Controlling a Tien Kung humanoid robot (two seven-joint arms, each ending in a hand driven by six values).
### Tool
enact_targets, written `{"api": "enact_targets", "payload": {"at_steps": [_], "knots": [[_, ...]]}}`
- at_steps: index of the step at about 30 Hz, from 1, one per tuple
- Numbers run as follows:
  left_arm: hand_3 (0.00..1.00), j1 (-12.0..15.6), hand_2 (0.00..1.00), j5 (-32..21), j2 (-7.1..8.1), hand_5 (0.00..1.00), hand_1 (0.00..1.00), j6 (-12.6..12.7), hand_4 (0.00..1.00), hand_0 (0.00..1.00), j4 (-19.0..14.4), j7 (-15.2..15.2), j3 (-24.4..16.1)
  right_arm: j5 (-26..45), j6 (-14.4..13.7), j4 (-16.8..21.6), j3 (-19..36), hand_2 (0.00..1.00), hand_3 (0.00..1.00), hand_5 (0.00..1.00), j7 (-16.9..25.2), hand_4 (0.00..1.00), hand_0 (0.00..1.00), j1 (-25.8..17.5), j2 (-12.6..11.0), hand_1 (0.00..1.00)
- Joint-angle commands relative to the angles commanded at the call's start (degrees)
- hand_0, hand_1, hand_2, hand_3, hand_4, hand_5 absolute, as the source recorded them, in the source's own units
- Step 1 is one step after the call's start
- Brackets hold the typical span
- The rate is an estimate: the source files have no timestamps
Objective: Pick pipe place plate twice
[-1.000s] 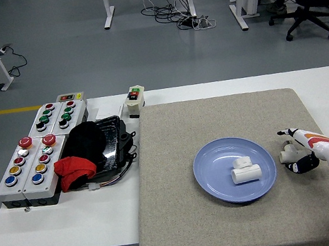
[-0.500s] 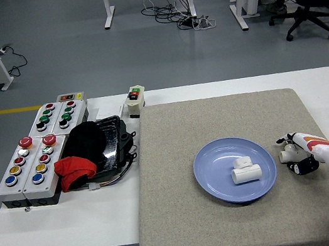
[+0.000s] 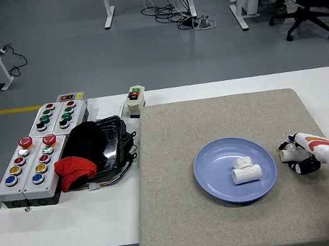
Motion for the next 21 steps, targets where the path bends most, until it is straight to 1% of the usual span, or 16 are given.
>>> {"api": "enact_targets", "payload": {"at_steps": [5, 6, 10, 15, 17, 20, 21], "knots": [[0.590, -0.1, 0.517, -0.2, -0.03, 0.998, 0.588, 0.0, 0.270, 0.620, 0.0, 0.0, 0.1, 0.0, -0.5, 1.1, 0.6, 0.609, 0.662, 0.095, 0.1, 0.512, 0.516, -0.1, -0.3, 0.597], [0.590, -0.1, 0.517, -0.3, -0.02, 0.998, 0.588, 0.0, 0.268, 0.622, 0.0, 0.0, 0.2, 0.0, -0.6, 1.4, 0.6, 0.606, 0.648, 0.097, 0.2, 0.513, 0.497, -0.1, -0.4, 0.581], [0.590, -0.2, 0.517, -0.2, -0.03, 0.998, 0.588, -0.1, 0.268, 0.622, 0.0, 0.0, 0.1, 0.0, -0.7, 3.0, 0.9, 0.606, 0.648, 0.097, 0.2, 0.513, 0.497, -0.3, -0.6, 0.581], [0.590, -0.2, 0.518, -0.3, -0.02, 0.998, 0.588, -0.1, 0.268, 0.621, 0.0, 0.0, 0.2, 0.0, -0.9, 6.7, 0.1, 0.602, 0.643, 0.093, -0.1, 0.507, 0.493, -0.6, -0.8, 0.580], [0.590, -0.2, 0.518, -0.3, -0.02, 0.998, 0.588, 0.0, 0.268, 0.621, 0.0, 0.0, 0.2, 0.0, -0.9, 7.2, -0.1, 0.602, 0.643, 0.093, -0.1, 0.507, 0.493, -0.7, -0.8, 0.580], [0.590, -0.2, 0.518, -0.2, -0.01, 0.998, 0.588, -0.1, 0.267, 0.621, 0.0, 0.0, 0.1, 1.9, -1.0, 11.2, -2.2, 0.599, 0.636, 0.081, -0.4, 0.494, 0.491, -0.8, -0.9, 0.575], [0.590, -0.2, 0.518, -0.2, -0.01, 0.998, 0.588, -0.1, 0.267, 0.621, 0.0, 0.0, 0.1, 2.1, -1.0, 11.7, -2.5, 0.599, 0.636, 0.081, -0.4, 0.494, 0.491, -0.8, -1.0, 0.575]]}}
